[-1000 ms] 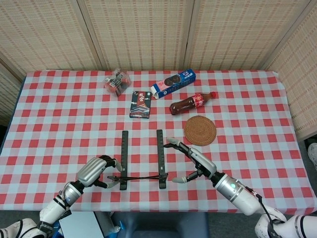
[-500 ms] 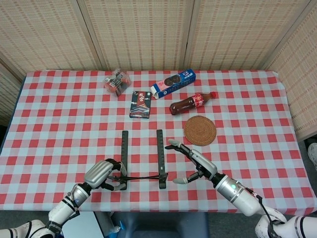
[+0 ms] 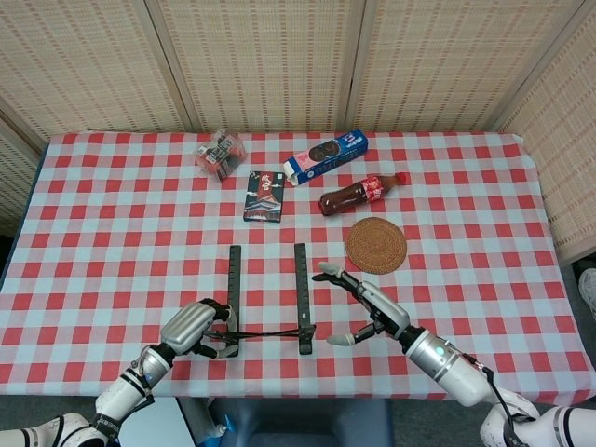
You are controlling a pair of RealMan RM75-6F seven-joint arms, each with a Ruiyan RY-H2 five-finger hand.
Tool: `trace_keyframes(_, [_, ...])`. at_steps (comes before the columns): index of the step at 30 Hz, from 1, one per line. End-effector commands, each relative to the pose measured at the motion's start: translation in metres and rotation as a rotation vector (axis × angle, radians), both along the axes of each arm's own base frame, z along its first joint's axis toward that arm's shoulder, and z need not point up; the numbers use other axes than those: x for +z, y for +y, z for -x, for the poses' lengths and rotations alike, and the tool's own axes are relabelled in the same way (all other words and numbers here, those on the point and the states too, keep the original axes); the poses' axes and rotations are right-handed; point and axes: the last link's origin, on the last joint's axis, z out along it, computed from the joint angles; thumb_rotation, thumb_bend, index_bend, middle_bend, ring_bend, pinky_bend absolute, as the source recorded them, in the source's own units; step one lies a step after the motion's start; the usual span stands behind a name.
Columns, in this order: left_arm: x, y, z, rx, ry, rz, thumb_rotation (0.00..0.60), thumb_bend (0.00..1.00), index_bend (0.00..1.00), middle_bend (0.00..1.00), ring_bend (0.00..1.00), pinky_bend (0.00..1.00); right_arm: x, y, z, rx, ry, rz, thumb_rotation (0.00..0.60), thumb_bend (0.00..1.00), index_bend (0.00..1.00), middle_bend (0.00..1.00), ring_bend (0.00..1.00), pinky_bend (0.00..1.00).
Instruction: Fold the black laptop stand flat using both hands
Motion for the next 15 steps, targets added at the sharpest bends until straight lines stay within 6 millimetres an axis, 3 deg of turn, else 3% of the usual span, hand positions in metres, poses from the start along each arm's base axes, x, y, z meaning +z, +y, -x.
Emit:
trace_keyframes(1, [-0.0005,-0.0001,0.0004,0.007,-0.004,0.001,0.508,0.25,0.52,0.41,0.38,0.28,-0.0005,0.0002,0.0002,0.0,0.0,-0.002,0.6,0.07,0.04,0.14,0.01,0.01])
trace_keyframes(15, [-0.003,0.0019,0.004,0.018,0.012,-0.01,0.504,0.28,0.53,0.41,0.38,0.28,-0.0024,-0.0005,0.0024,-0.004,0.003,-0.006,0.6,0.07,0.04,0.14,0.01,0.01])
